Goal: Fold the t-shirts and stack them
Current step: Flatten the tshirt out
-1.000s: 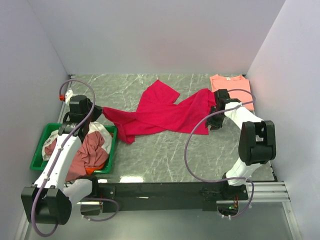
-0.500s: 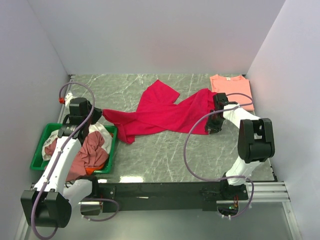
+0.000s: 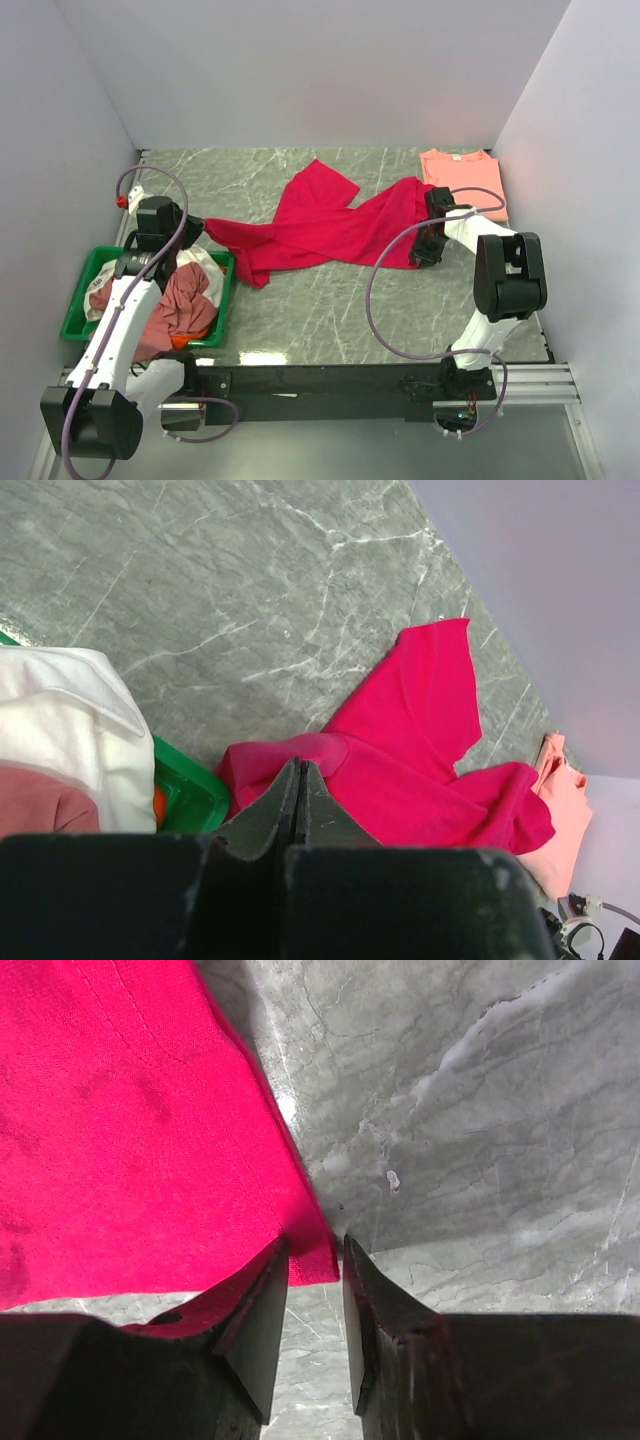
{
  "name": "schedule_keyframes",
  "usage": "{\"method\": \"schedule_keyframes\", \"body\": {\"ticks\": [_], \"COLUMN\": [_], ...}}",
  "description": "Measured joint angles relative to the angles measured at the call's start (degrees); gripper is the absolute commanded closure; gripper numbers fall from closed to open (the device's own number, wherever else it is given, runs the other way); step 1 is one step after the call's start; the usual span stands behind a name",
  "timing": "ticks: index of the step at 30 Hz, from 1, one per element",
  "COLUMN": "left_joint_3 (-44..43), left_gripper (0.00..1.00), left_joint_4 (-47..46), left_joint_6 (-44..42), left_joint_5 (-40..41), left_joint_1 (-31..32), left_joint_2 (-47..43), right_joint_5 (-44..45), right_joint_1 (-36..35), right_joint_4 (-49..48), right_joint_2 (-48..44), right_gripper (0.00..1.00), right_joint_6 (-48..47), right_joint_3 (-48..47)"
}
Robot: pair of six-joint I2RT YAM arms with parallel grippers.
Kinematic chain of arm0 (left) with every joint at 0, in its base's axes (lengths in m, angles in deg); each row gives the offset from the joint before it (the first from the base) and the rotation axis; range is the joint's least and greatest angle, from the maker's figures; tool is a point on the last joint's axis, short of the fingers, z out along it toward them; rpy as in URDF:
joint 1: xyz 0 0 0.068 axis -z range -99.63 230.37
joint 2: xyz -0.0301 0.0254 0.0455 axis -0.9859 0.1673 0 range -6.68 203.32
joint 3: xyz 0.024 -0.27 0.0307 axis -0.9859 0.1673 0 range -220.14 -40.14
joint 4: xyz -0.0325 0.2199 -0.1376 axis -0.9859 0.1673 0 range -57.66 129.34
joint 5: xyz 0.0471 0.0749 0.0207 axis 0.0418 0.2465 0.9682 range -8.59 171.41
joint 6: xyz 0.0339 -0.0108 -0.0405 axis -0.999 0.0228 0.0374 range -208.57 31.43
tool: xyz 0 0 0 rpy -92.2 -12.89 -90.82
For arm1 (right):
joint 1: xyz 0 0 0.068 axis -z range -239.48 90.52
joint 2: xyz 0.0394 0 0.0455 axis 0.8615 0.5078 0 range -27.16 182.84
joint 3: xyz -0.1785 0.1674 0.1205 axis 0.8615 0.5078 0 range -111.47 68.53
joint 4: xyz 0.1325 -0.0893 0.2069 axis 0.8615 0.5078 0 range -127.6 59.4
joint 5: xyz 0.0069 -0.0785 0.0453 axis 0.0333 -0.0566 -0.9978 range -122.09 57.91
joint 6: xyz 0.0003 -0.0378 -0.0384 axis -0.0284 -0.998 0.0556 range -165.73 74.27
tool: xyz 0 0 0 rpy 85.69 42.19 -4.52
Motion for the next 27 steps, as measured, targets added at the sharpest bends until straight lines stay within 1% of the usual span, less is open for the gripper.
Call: {"method": "schedule_keyframes", "body": {"ticks": [2, 5, 6, 7, 8, 10, 11, 18, 21, 24, 27], "left_joint_3": [0.0, 0.0, 0.0, 0.0, 0.0, 0.0, 0.0, 0.0, -0.04, -1.18, -4.48], "left_gripper": [0.99, 1.0, 1.0, 0.99, 0.99, 0.99, 0.99, 0.99, 0.99, 0.99, 0.99], "left_joint_4": [0.15, 0.39, 0.46, 0.52, 0.61, 0.76, 0.74, 0.7, 0.63, 0.52, -0.24], "left_joint_6": [0.0, 0.0, 0.0, 0.0, 0.0, 0.0, 0.0, 0.02, 0.02, 0.02, 0.02], "left_joint_5": [0.02, 0.04, 0.04, 0.07, 0.07, 0.07, 0.07, 0.07, 0.04, -0.09, -0.76], "left_joint_1": [0.0, 0.0, 0.0, 0.0, 0.0, 0.0, 0.0, 0.0, 0.0, 0.0, 0.0], "left_joint_2": [-0.07, -0.07, -0.07, -0.09, -0.09, -0.15, -0.17, -0.17, -0.04, 1.14, 3.89], "right_joint_5": [0.04, 0.15, 0.17, 0.15, 0.13, -0.2, -0.28, -1.49, -1.81, -1.81, -1.6], "right_joint_1": [0.0, 0.0, 0.0, 0.0, 0.0, 0.0, 0.0, 0.0, 0.0, 0.0, 0.02], "right_joint_4": [-0.13, -0.39, -0.52, -0.66, -0.85, -1.42, -1.6, -1.22, 1.57, 6.01, 9.77], "right_joint_2": [0.11, 0.15, 0.15, 0.2, 0.24, 0.26, 0.28, -0.04, -1.11, -4.09, -6.82], "right_gripper": [0.67, 0.74, 0.79, 0.83, 0.91, 0.98, 1.0, 1.0, 1.0, 1.0, 1.0], "right_joint_6": [0.0, -0.04, -0.04, -0.07, 0.02, 0.09, 0.11, 0.31, 0.79, 1.29, 1.49], "right_joint_3": [0.0, 0.0, 0.0, 0.04, 0.04, 0.15, 0.2, 0.15, -1.14, -5.51, -14.82]}}
